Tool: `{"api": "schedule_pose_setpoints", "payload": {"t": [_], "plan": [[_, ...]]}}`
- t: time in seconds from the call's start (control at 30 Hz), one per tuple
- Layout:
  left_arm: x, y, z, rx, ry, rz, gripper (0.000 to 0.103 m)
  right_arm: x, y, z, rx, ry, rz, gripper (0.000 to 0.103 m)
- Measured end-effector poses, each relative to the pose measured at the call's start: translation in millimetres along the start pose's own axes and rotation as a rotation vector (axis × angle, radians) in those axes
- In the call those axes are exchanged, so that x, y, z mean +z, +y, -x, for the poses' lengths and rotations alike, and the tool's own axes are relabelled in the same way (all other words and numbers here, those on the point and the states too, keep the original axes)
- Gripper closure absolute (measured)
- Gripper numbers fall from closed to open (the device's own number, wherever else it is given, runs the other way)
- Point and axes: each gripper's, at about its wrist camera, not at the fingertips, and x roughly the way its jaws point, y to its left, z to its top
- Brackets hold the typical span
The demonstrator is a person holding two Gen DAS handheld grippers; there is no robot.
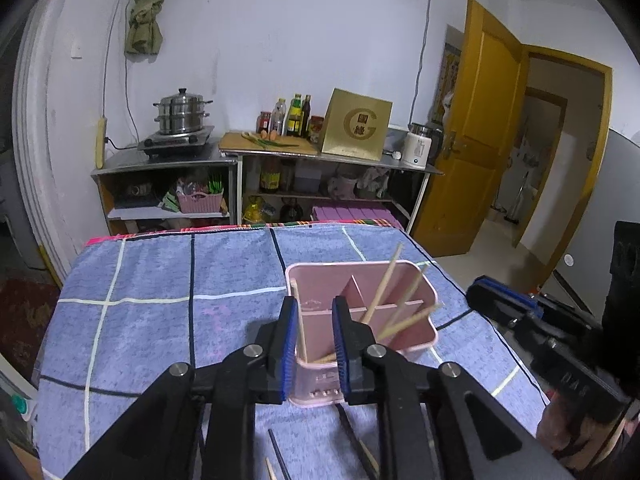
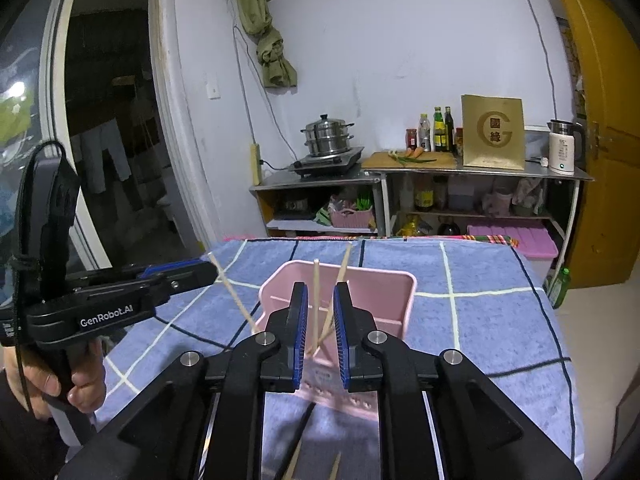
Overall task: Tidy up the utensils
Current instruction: 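Open the left tool over the basket while the right tool releases its chopstick, then move both tools back down toward the remaining chopsticks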
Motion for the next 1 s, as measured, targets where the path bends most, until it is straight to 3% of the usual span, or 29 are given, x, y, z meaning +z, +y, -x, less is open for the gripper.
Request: {"api": "schedule_pose_setpoints", "payload": {"t": [0.2,0.5,1.0], "plan": [[-31,-6,38,-0.001,-0.032,-0.008,0.085,-18,1,35,0.016,-0.017,-0.002,0.089],[-91,-10,66,-0.013,0.009,-0.008,0.085,-63,5,63,0.041,0.036,0.010,0.089],[-150,5,56,0.020,0.107,0.019,0.085,-104,-8,59,0.013,0.142,-0.019,0.089]]}}
